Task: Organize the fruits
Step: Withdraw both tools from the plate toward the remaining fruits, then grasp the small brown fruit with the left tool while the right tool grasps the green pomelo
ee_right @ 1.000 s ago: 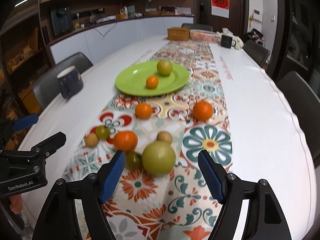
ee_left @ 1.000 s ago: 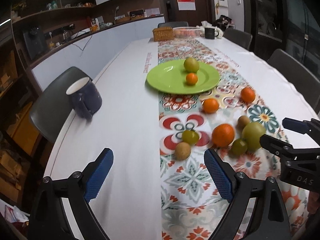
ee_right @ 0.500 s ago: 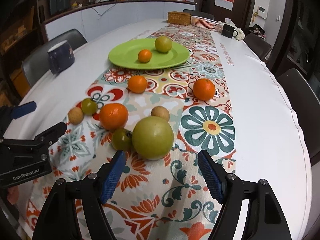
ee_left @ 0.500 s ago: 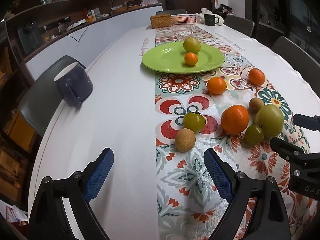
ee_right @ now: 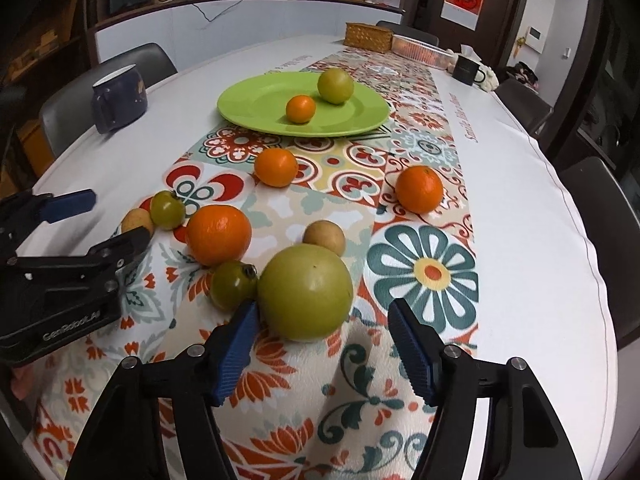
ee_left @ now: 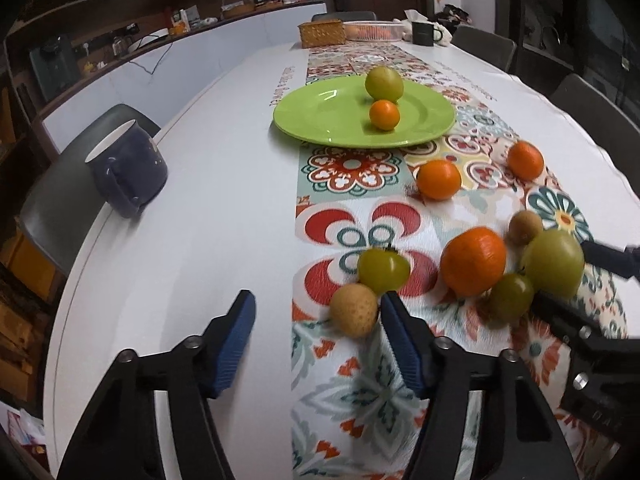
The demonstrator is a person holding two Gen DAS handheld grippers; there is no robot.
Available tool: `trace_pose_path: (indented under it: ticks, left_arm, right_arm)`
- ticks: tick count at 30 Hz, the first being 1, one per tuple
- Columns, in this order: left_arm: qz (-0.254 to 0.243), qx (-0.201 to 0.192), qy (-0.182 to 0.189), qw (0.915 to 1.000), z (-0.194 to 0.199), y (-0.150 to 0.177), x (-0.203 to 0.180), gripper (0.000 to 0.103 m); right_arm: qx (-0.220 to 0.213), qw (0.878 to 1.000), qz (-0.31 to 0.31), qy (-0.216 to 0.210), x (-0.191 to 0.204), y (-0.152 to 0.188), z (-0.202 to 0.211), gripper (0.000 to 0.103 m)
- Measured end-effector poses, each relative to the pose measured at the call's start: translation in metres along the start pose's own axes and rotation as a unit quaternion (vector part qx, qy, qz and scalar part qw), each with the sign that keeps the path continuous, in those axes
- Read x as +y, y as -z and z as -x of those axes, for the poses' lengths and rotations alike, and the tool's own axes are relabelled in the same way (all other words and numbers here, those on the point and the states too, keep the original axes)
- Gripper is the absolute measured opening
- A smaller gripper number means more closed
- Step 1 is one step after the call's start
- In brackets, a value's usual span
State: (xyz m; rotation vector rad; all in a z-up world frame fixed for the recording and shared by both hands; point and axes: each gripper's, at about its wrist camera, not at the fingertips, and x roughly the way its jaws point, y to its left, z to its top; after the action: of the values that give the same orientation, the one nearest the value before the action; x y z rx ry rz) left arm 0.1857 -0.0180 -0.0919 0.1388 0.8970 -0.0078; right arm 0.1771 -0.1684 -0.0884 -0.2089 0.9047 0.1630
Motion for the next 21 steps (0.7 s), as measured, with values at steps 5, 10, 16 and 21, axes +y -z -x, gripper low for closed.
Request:
trace_pose_path:
  ticks: [5, 10, 16, 21]
  left_arm:
    - [0.025, 0.017, 0.027, 0.9992, -0.008, -0.001, 0.002, 0.043]
    - [0.03, 0.02, 0.031, 0.9989, -0.01, 0.001, 0.003, 0.027]
    - [0.028, 0.017, 0.023, 0.9992, -0.009, 0.003, 0.004, 0.027]
    - [0.026, 0.01, 0.02, 0.9994, -0.002, 0.003, 0.004, 0.027]
  right_arm:
    - [0.002, 1.0, -0.003, -0.008, 0.001, -0.002, -0.005, 0.06]
    - [0.006, 1.0, 0.0, -0.013, 0.005, -0.001, -0.009, 0.051]
    - [0.001, 1.0, -0.001, -0.013, 0.004, 0.0, -0.009, 0.05]
    - [0.0, 1.0, -0.009, -0.014, 0.002, 0.001, -0.007, 0.05]
